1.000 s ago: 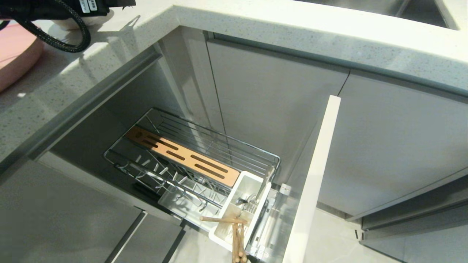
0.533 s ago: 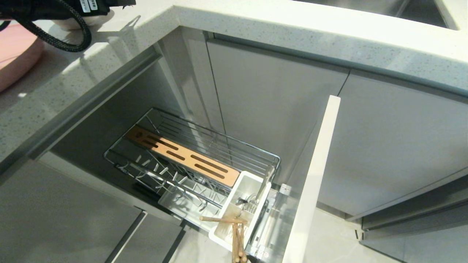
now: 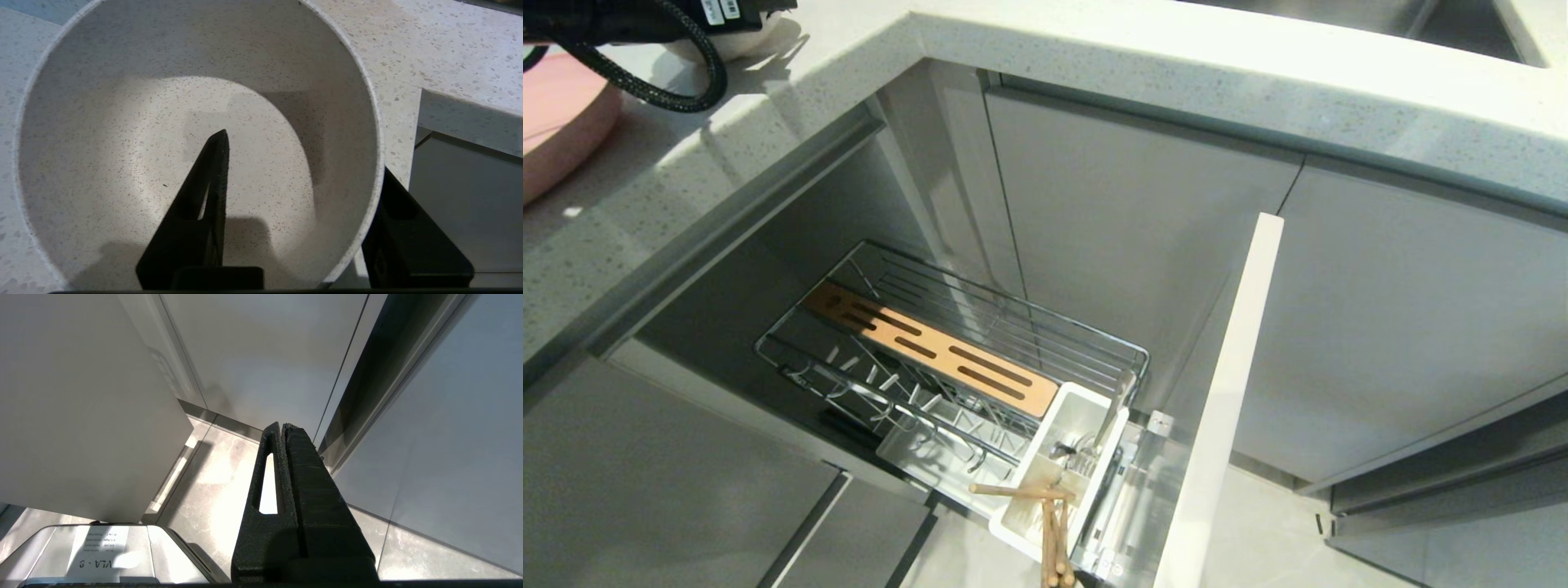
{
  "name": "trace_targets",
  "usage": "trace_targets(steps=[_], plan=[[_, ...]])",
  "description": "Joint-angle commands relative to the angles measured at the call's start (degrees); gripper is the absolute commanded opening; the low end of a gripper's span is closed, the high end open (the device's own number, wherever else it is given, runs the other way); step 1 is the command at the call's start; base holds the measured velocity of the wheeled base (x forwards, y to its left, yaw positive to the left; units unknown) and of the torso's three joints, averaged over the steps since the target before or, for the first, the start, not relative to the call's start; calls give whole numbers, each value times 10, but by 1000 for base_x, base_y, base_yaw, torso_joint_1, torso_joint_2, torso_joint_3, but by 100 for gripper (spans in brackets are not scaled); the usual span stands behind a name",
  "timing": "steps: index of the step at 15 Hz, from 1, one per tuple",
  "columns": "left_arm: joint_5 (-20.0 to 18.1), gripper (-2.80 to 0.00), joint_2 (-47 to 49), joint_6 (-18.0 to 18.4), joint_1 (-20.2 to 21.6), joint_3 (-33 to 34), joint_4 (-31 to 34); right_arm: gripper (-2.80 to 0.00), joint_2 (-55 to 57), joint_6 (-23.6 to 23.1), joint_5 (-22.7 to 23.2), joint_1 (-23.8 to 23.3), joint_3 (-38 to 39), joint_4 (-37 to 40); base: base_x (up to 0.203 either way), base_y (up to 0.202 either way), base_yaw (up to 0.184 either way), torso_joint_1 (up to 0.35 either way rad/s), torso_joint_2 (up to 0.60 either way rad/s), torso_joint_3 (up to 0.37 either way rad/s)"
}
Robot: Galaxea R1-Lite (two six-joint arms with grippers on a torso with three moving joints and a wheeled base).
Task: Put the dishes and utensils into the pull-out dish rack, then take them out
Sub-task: Pick up the bowl and place it in the cupboard
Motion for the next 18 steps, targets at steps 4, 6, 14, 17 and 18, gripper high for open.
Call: trace_targets(steps=[4, 6, 14, 17, 18], plan=[[1, -280, -2, -1, -1, 0, 0, -280, 0, 0, 0, 0, 1, 0, 0, 0, 0, 0, 0, 0], [1, -280, -2, -1, -1, 1, 0, -280, 0, 0, 0, 0, 1, 0, 0, 0, 0, 0, 0, 0], [2, -280, -17, -1, -4, 1, -14, -280, 0, 0, 0, 0, 1, 0, 0, 0, 0, 0, 0, 0], [5, -280, -31, 2, -11, 2, -25, -280, 0, 0, 0, 0, 1, 0, 0, 0, 0, 0, 0, 0], [5, -280, -35, 4, -13, 2, -24, -280, 0, 0, 0, 0, 1, 0, 0, 0, 0, 0, 0, 0]])
